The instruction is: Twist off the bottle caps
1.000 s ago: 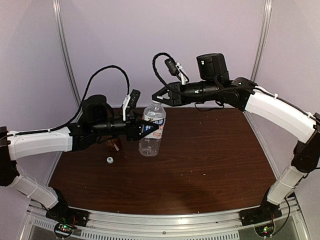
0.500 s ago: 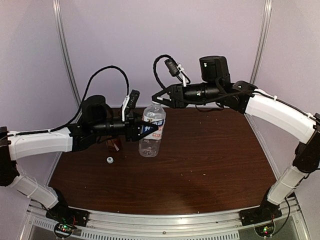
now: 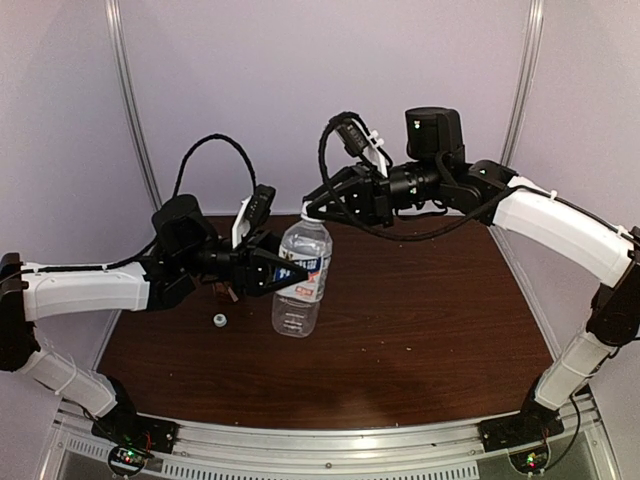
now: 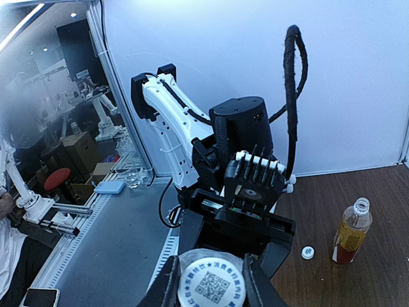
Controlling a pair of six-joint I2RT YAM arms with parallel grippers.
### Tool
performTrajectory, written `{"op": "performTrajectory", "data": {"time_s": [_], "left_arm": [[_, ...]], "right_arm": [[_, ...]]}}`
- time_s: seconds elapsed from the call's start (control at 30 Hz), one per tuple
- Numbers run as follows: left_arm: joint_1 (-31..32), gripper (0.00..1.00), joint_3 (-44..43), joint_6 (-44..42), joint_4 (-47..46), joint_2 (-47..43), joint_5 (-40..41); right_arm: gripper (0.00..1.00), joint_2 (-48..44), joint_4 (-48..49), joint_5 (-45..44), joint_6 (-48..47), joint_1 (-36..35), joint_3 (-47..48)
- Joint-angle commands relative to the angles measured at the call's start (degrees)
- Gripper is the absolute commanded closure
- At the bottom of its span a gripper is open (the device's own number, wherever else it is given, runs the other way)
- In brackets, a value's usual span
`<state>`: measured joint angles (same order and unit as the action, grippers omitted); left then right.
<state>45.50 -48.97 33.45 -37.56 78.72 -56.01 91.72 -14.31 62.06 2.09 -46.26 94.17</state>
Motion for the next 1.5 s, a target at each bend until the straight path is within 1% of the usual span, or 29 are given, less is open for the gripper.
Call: {"op": "performTrajectory", "data": {"time_s": [0.0,0.03,0.2,0.33,0.43,0.57,0.67,0.73,1.03,1.1,1.3,1.47], "left_arm": [[0.38,0.67,-0.77,2.02,-10.46,-0.75,-2.51],[0.35,0.67,-0.87,1.86,-10.07,-0.63,-1.98],[0.38,0.67,-1.47,-1.16,-5.33,-0.47,1.91],[0.34,0.66,-3.48,-6.52,4.73,-1.0,8.67],[0.38,0.66,-5.22,-10.4,12.44,-1.35,14.5],[0.38,0.66,-5.9,-11.6,15.54,-1.71,20.16],[0.38,0.66,-6.09,-11.7,16.5,-1.89,22.81],[0.38,0.66,-6.14,-11.74,16.72,-1.98,23.89],[0.38,0.66,-6.14,-12.01,17.21,-2.05,25.2],[0.38,0.66,-6.17,-12.01,17.21,-2.05,25.26],[0.38,0.66,-5.96,-12.26,17.4,-2.33,25.77],[0.34,0.66,-5.96,-12.53,17.78,-2.52,26.2]], "right_arm": [[0.74,0.08,-1.52,-2.36,-2.1,0.47,-1.01],[0.68,-0.22,-1.52,-4.01,-0.19,0.47,-0.9],[0.49,-2.43,-1.46,-9.79,3.86,0.47,-0.86],[0.32,-3.77,-2.31,-17.88,8.22,0.39,0.29],[0.26,-4.05,-2.88,-24.22,14.45,0.32,2.04],[0.23,-3.71,-4.67,-32.63,18.95,-0.54,3.95],[0.22,-2.37,-7.29,-38.17,20.04,-1.31,5.34],[0.22,-1.52,-8.04,-39.66,20.75,-1.59,5.43],[0.23,1.02,-8.1,-39.24,21.29,-2.67,5.54],[0.26,1.61,-8.14,-38.77,21.29,-2.73,5.66],[0.46,2.45,-7.6,-36.95,21.45,-2.95,5.52],[0.53,2.67,-6.44,-35.65,22.02,-3.04,4.73]]}}
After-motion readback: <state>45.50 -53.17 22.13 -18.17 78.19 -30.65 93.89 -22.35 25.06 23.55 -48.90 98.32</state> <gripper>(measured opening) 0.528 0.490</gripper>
